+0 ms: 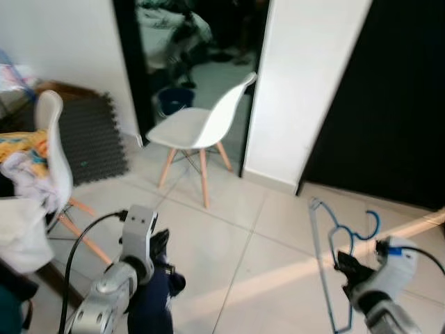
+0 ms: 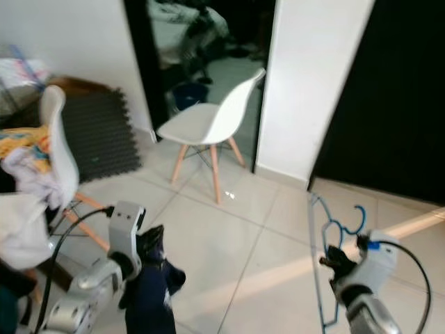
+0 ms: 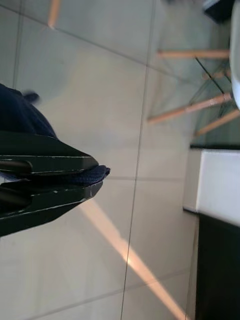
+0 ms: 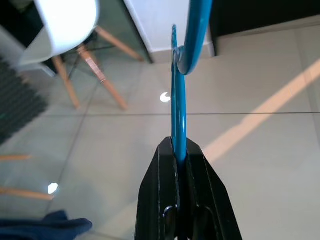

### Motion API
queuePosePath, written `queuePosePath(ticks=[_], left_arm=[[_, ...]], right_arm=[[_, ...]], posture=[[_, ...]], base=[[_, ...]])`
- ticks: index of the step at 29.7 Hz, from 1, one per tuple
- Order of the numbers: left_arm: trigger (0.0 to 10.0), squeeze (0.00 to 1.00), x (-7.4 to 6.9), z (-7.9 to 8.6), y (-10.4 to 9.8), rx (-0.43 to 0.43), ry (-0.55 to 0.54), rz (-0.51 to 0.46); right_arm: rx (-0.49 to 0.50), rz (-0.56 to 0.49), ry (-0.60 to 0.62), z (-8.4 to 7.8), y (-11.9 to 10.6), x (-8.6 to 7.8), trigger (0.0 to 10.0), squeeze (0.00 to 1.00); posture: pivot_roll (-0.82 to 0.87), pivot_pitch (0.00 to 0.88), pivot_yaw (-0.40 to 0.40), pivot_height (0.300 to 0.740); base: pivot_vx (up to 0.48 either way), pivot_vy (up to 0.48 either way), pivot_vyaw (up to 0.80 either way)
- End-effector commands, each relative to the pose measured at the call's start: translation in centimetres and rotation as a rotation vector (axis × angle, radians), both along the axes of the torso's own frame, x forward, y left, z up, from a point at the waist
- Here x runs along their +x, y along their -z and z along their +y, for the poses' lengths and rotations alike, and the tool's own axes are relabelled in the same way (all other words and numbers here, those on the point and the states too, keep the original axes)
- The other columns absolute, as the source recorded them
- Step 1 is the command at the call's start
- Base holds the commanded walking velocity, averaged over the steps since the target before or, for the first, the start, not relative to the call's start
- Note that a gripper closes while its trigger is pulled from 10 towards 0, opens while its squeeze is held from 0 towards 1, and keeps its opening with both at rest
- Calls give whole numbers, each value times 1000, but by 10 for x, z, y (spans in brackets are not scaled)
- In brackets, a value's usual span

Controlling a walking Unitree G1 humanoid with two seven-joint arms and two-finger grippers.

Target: Hang hanger

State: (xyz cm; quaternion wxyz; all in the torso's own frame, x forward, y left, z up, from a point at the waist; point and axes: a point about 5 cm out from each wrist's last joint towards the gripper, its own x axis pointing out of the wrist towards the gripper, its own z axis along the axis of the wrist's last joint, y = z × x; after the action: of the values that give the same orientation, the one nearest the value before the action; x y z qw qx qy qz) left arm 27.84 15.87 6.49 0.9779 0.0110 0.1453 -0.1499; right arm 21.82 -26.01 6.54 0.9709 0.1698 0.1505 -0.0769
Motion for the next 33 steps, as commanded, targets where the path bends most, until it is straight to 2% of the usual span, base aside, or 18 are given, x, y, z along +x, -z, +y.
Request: queuePosePath(ticks=[1, 3, 4, 5, 6, 7, 8, 9, 10, 11, 16, 23, 33], left_arm=[[10000, 0, 4, 4, 5, -14, 7, -2], [10000, 0, 6, 3, 8, -42, 23, 16], [10000, 0, 7, 0, 10, -110, 55, 41], [10000, 0, 7, 0, 10, -110, 55, 41], [10000, 0, 8, -1, 12, -182, 79, 62], [10000, 0, 8, -1, 12, -182, 79, 62], [10000, 0, 9, 0, 13, -260, 88, 77], [10000, 0, 9, 0, 13, -260, 88, 77], [10000, 0, 9, 2, 13, -313, 87, 84], [10000, 0, 9, 5, 15, -330, 84, 84], [10000, 0, 8, 10, 22, -306, 65, 79], [10000, 0, 10, 12, 25, -253, 77, 72], [10000, 0, 10, 20, 18, -264, 90, 54]], right_arm=[[7, -6, -32, 5, 6, 7, 10000, 0], [3, 4, -51, 8, 9, 11, 10000, 0], [-4, 13, -71, 11, 12, 15, 10000, 0], [-4, 13, -71, 11, 12, 15, 10000, 0], [-2, 18, -86, 14, 14, 18, 10000, 0], [-2, 18, -86, 14, 14, 18, 10000, 0], [3, 18, -100, 16, 16, 20, 10000, 0], [3, 18, -100, 16, 16, 20, 10000, 0], [12, 16, -113, 18, 17, 22, 10000, 0], [31, 7, -126, 21, 19, 23, 10000, 0], [73, -16, -172, 31, 22, 28, 10000, 0], [79, -17, -184, 33, 25, 31, 10000, 0], [117, -25, -178, 30, 25, 22, 10000, 0]], posture=[[-8, 0, -10, 740], [-8, 0, -10, 740], [-6, 0, -12, 740], [-6, 0, -12, 740], [-2, 0, -15, 740], [-2, 0, -15, 740], [-2, 0, -16, 740], [-2, 0, -16, 740], [-1, 0, -17, 740], [0, 0, -19, 740], [12, 0, -21, 740], [28, 0, -25, 740], [40, 0, -14, 740]], base=[[0, 0, -800], [0, 0, -800], [0, 0, -800], [0, 0, -800], [0, 0, -800], [0, 0, -800], [0, 0, -800], [0, 0, -800], [0, 0, -800], [0, 0, -800], [0, 0, -800], [0, 0, -800], [0, 0, -800]])
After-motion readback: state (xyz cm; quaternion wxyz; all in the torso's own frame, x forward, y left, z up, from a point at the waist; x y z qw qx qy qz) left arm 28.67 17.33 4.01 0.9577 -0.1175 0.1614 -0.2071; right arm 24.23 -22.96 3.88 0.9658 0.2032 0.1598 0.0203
